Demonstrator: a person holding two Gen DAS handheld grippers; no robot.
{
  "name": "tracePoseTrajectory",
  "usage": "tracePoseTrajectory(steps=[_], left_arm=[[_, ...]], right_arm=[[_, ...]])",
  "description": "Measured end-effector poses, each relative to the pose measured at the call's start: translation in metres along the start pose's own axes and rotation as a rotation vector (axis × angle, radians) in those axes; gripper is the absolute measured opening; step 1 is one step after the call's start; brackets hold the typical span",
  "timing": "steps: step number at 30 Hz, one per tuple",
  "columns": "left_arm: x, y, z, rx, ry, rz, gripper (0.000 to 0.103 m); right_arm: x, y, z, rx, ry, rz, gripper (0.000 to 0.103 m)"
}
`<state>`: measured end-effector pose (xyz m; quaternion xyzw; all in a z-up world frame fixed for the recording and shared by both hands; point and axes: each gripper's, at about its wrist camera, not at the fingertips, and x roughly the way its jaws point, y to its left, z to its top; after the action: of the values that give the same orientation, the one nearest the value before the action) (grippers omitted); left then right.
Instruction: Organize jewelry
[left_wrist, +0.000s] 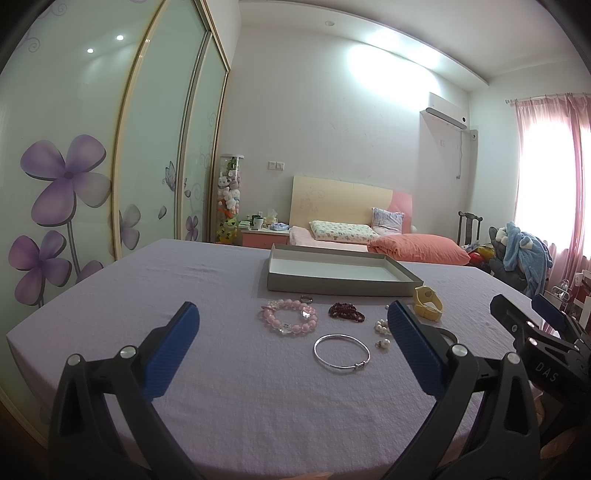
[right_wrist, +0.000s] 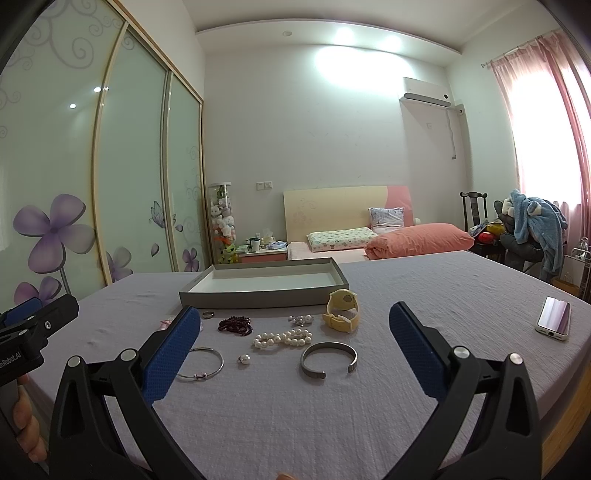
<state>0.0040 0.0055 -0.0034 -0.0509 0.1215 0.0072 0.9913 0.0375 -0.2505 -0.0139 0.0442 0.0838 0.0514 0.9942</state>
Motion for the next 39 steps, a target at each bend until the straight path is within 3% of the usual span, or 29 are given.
tracePoseTrajectory(steps=[12, 18, 28, 39], left_arm=[[0.000, 0.000, 0.000, 0.000, 0.000, 0.000, 0.099], [0.005, -0.005, -0.005, 0.005, 0.023, 0.002, 0.099], [0.050, -0.012, -0.009, 0.014, 0.165, -0.009, 0.099], [0.110, -0.006, -0.014, -0.004, 0.371, -0.020, 0.099]], right_arm=[[0.000, 0.001, -0.001, 0.005, 0.007, 0.001, 0.101], [0.011, -0.002, -0.005, 0.019, 0.052, -0.002, 0.101], [0.062, -0.019, -0.009, 0.017, 0.276, 0.005, 0.101], [0.134, -0.028, -0.021, -0.042, 0.615, -0.109, 0.101]])
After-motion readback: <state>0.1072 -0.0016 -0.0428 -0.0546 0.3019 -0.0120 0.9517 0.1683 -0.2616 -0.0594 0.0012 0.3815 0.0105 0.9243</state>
